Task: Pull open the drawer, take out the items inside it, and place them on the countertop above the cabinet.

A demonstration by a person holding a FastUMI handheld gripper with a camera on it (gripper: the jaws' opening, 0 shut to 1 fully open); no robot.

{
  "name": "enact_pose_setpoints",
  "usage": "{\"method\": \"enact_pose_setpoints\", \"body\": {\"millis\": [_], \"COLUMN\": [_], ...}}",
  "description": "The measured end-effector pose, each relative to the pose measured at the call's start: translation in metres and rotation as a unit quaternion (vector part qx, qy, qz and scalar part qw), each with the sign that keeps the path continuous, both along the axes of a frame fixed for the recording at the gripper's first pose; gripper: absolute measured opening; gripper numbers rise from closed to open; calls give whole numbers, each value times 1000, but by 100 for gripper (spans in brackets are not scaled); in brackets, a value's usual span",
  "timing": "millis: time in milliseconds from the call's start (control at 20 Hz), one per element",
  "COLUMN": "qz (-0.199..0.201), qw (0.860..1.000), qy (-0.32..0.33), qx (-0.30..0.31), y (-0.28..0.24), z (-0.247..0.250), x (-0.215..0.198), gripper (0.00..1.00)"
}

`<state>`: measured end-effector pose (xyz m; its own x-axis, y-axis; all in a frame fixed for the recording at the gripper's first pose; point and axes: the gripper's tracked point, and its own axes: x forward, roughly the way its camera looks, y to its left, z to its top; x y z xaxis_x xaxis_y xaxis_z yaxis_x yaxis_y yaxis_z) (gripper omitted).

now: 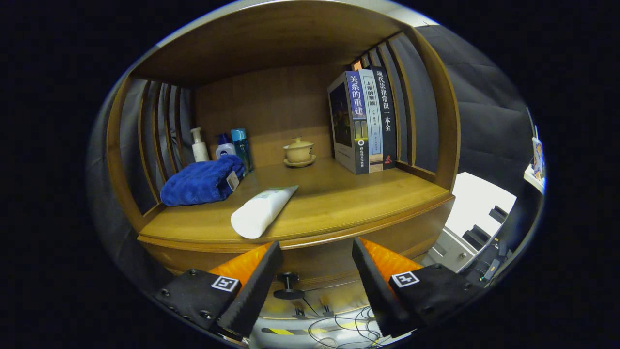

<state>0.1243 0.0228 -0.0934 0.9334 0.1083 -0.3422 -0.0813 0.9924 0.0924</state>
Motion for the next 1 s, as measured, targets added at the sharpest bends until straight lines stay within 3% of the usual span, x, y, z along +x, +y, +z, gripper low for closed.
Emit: {"method": "enact_pose_setpoints", "body": {"millis": [350,800,1000], "qz": [-8,-13,1], "qw": [999,990,988], "qy": [-26,-137,-152], "qx": [25,-41,-14], "y": [-12,-36,-25], "z": [55,166,183], "x": [-22,-59,-73], "gripper": [99,98,98]}}
